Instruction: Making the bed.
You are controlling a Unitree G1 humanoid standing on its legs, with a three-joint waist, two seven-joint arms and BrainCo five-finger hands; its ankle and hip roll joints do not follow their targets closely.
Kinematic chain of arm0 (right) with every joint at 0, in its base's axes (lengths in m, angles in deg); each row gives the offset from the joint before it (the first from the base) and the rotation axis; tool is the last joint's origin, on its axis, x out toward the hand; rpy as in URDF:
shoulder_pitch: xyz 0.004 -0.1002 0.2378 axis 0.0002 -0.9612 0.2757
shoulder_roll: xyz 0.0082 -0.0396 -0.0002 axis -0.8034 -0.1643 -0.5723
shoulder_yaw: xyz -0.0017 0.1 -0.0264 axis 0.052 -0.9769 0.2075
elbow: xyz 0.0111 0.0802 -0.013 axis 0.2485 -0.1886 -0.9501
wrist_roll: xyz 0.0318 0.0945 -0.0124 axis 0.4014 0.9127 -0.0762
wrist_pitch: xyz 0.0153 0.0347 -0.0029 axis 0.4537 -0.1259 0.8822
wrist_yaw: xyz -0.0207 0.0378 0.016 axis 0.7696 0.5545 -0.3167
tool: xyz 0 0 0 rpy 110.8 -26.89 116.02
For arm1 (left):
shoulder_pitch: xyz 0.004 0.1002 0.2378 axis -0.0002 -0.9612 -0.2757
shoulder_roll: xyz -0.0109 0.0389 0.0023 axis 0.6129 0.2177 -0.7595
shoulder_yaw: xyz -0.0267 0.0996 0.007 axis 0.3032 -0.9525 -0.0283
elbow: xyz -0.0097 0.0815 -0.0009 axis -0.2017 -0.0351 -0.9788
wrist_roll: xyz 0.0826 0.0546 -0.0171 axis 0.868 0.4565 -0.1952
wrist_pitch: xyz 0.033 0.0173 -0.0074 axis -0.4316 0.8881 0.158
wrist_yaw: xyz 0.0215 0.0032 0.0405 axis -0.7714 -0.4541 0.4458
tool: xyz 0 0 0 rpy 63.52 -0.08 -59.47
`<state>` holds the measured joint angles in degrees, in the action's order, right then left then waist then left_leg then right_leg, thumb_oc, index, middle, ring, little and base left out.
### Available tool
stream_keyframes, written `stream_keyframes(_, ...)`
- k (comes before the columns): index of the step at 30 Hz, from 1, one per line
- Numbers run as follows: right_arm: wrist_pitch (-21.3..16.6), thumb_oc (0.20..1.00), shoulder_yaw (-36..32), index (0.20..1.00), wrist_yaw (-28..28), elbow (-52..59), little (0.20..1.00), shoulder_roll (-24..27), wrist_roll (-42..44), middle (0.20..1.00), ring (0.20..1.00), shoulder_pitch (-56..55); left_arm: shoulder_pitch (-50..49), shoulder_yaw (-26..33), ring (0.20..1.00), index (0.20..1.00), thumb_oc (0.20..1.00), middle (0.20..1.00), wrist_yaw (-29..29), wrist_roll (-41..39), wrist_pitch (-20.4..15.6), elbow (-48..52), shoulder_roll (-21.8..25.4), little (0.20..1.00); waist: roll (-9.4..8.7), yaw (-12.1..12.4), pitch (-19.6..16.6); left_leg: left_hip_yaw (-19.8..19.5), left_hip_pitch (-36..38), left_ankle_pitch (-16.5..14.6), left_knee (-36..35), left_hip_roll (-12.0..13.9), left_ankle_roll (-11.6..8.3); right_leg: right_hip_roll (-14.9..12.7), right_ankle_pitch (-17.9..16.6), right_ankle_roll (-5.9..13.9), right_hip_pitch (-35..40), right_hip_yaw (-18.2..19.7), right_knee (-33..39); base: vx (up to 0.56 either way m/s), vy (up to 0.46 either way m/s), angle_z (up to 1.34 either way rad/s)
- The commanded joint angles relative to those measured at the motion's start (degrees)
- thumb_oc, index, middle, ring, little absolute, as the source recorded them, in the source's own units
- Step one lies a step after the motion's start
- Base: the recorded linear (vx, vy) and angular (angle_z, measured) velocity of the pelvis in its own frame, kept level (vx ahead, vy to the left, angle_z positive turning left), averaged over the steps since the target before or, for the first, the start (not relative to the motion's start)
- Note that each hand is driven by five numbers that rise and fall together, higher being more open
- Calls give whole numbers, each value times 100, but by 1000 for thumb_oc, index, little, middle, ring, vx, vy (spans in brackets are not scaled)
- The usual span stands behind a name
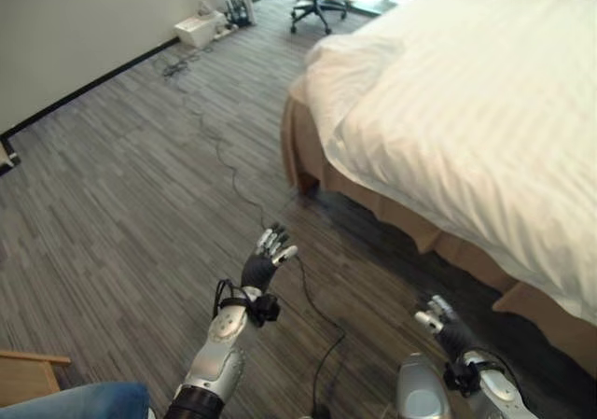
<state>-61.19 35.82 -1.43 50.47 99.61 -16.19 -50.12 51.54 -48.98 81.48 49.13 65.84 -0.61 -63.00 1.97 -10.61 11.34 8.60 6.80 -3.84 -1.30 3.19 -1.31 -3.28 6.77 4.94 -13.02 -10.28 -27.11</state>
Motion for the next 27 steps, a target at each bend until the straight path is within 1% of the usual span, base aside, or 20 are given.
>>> stream_keyframes(1,-275,1000,-113,1000,27,250,1000,224,85,1000,1000,412,93,161,1000,1000,1000,1000,11,18,-305,182,16,1000,-110,17,-349,-387,-135,153,-189,-267,4,261,-631,129,827,763,2183,-33,32,13)
stream_keyframes(2,-275,1000,-113,1000,27,250,1000,224,85,1000,1000,412,93,161,1000,1000,1000,1000,11,18,-305,182,16,1000,-109,19,-349,-385,-134,153,-189,-267,4,262,-632,129,827,764,2184,-6,10,5)
stream_keyframes(3,-287,1000,-118,1000,-20,291,1000,290,18,1000,1000,482,30,209,1000,1000,1000,1000,63,-24,-341,217,22,1000,-141,181,-367,-379,-168,188,-184,-285,34,218,-706,111,890,640,2337,0,30,-15)
stream_keyframes(4,-300,1000,-145,1000,-38,338,1000,292,11,1000,1000,493,-151,250,1000,1000,1000,1000,3,-168,-310,314,-42,1000,-183,290,-402,-256,-156,209,-252,-292,65,160,-762,144,1007,512,2479,1,35,-19)
stream_keyframes(5,-288,1000,-140,1000,-66,269,1000,266,-38,1000,1000,517,-184,218,1000,1000,1000,1000,0,-109,-273,290,-69,1000,-202,284,-424,-240,-141,213,-310,-296,69,222,-802,157,1047,626,2620,-3,36,-27)
stream_keyframes(7,-265,1000,-112,1000,-166,242,1000,174,68,1000,1000,586,-194,266,1000,1000,1000,1000,81,-42,-247,252,-38,1000,-227,336,-417,-163,-129,229,-297,-293,89,219,-851,153,1073,576,2637,-3,2,-20)
stream_keyframes(8,-261,1000,-84,1000,-129,270,1000,147,175,1000,1000,563,-238,299,1000,1000,1000,1000,108,-75,-251,260,-40,1000,-244,350,-424,-139,-120,226,-291,-292,93,218,-852,149,1101,578,2635,14,-4,-8)
stream_keyframes(11,-192,1000,28,1000,19,240,1000,240,-78,1000,1000,510,-386,346,1000,1000,1000,1000,0,-159,-202,356,-56,1000,-283,408,-478,-124,-56,195,-301,-293,95,213,-828,130,1244,539,2748,36,-4,-9)
stream_keyframes(17,-182,1000,-39,1000,19,227,1000,299,-81,1000,1000,415,-473,359,1000,1000,1000,1000,16,-27,-190,393,-79,1000,-294,388,-518,-156,40,165,-273,-251,73,230,-739,90,1363,583,2743,33,-13,-4)
stream_keyframes(19,-203,1000,-77,1000,-5,217,1000,322,-83,1000,1000,474,-434,377,1000,1000,1000,1000,33,-48,-206,401,-72,1000,-335,388,-484,-190,-23,81,-5,-196,46,225,-665,53,1336,606,2633,-4,-37,-1)
stream_keyframes(20,-237,1000,-108,1000,-17,212,1000,336,-72,1000,1000,514,-369,376,1000,1000,1000,1000,42,-65,-226,373,-69,1000,-390,390,-431,-192,-192,5,366,-166,1,185,-625,24,1321,601,2581,-65,-53,2)
stream_keyframes(21,-287,1000,-147,1000,-44,196,1000,365,-75,1000,1000,546,-288,358,1000,1000,1000,1000,53,-73,-255,339,-63,1000,-436,393,-338,-153,-455,13,903,-124,-82,139,-584,-18,1313,550,2530,-69,-37,4)
stream_keyframes(22,-289,1000,-150,1000,-44,192,1000,364,-75,1000,1000,552,-280,357,1000,1000,1000,1000,53,-74,-256,336,-62,1000,-431,383,-341,-167,-502,-15,968,-115,-86,143,-582,-21,1298,537,2522,-70,-35,12)
stream_keyframes(23,-324,1000,-182,1000,-77,183,1000,395,-80,1000,1000,567,-229,343,1000,1000,1000,1000,68,-103,-286,309,-67,1000,-466,407,-260,-144,-717,93,1427,-106,-194,110,-557,-58,1323,488,2504,-43,-22,27)
stream_keyframes(24,-325,1000,-253,1000,-205,138,1000,469,-198,1000,1000,576,-104,274,1000,1000,1000,1000,142,-236,-312,231,-107,1000,-474,459,-131,-48,-1194,427,2123,-34,-394,27,-499,-111,1458,280,2506,-9,-6,35)
stream_keyframes(25,-330,1000,-285,1000,-259,144,1000,464,-165,1000,1000,590,-14,220,1000,1000,1000,1000,137,-321,-313,177,-136,1000,-468,449,-124,169,-1370,424,1914,22,-354,-43,-488,-88,1521,175,2535,18,12,36)
stream_keyframes(26,-331,1000,-287,1000,-259,143,1000,464,-165,1000,1000,592,-7,217,1000,1000,1000,1000,135,-324,-316,171,-136,1000,-470,446,-124,167,-1369,422,1910,13,-349,-51,-484,-83,1524,170,2538,136,66,56)
stream_keyframes(27,-356,1000,-378,1000,-251,235,1000,460,-154,1000,1000,532,0,223,1000,1000,1000,1000,88,-276,-316,175,-126,1000,-445,455,-187,385,-1537,368,1446,36,-258,-83,-441,-34,1637,130,2619,200,90,55)
